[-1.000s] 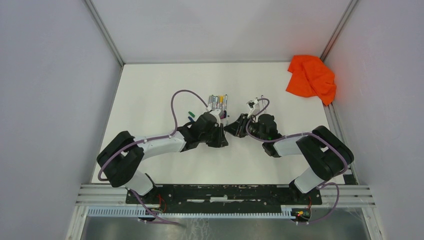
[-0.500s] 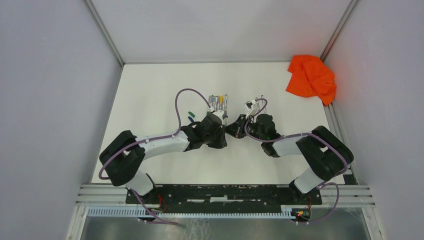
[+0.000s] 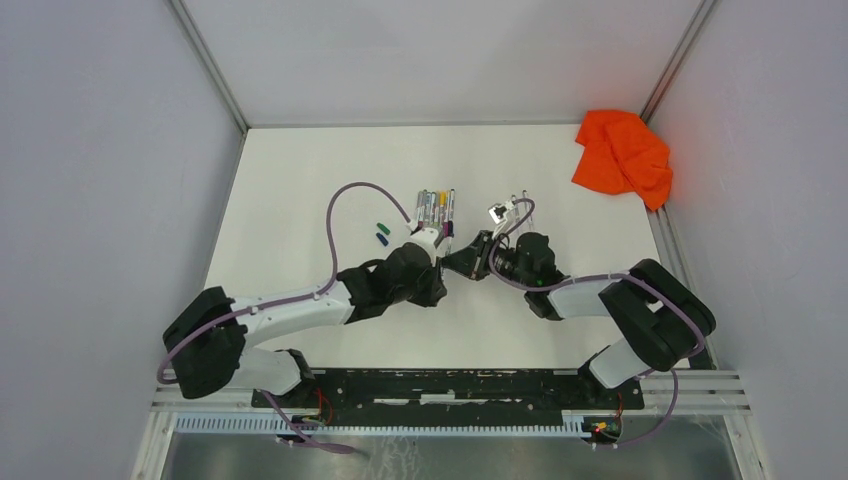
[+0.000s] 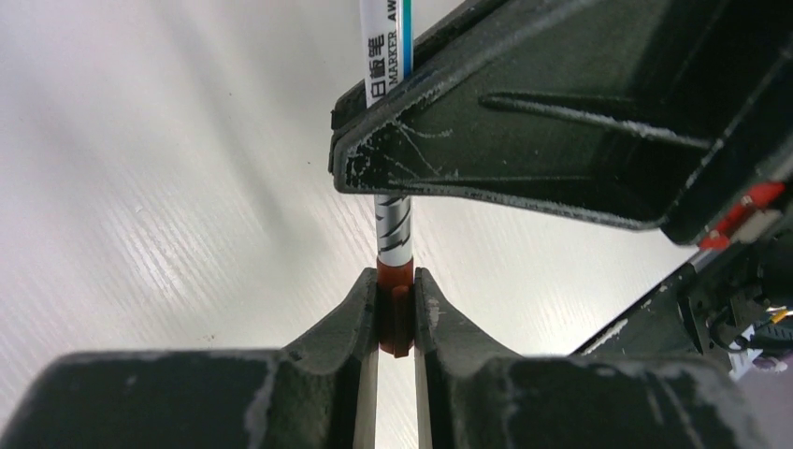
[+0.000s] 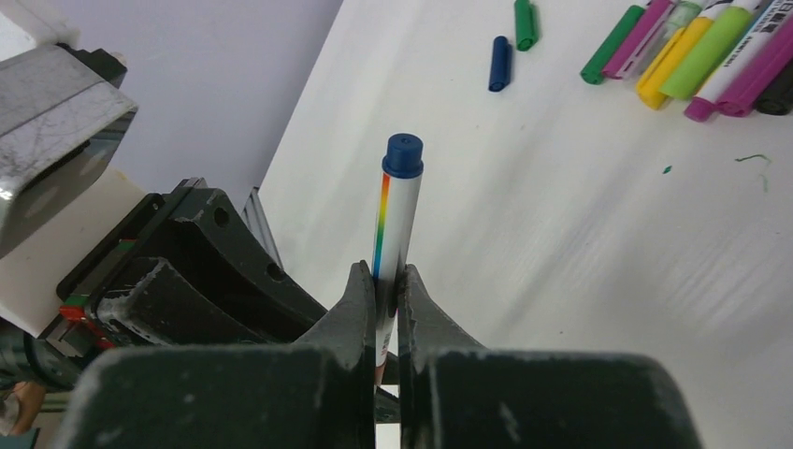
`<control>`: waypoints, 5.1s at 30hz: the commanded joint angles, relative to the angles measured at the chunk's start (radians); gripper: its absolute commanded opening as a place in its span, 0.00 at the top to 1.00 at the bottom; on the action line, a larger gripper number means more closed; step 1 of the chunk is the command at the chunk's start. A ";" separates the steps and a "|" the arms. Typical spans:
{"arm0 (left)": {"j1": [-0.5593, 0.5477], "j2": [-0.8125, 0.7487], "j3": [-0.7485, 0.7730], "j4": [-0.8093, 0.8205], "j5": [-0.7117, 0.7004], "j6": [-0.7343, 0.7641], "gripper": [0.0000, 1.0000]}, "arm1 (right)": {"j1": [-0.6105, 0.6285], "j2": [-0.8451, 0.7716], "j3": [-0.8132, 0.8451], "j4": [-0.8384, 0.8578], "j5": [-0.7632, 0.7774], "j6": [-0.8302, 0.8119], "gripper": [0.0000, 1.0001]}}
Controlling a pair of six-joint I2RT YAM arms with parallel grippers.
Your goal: Open the pen caps
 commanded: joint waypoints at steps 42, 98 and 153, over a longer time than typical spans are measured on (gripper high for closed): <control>-0.233 -0.236 -0.053 -0.082 -0.761 -0.221 0.98 | -0.205 -0.026 0.272 -0.553 0.278 -0.466 1.00; 0.656 0.161 0.014 -0.084 -0.002 -0.522 0.89 | -0.455 0.321 0.814 -1.215 0.563 -0.785 0.98; 0.658 0.239 0.048 0.029 -0.035 -0.654 0.79 | -0.453 0.371 0.853 -1.172 0.501 -0.783 0.65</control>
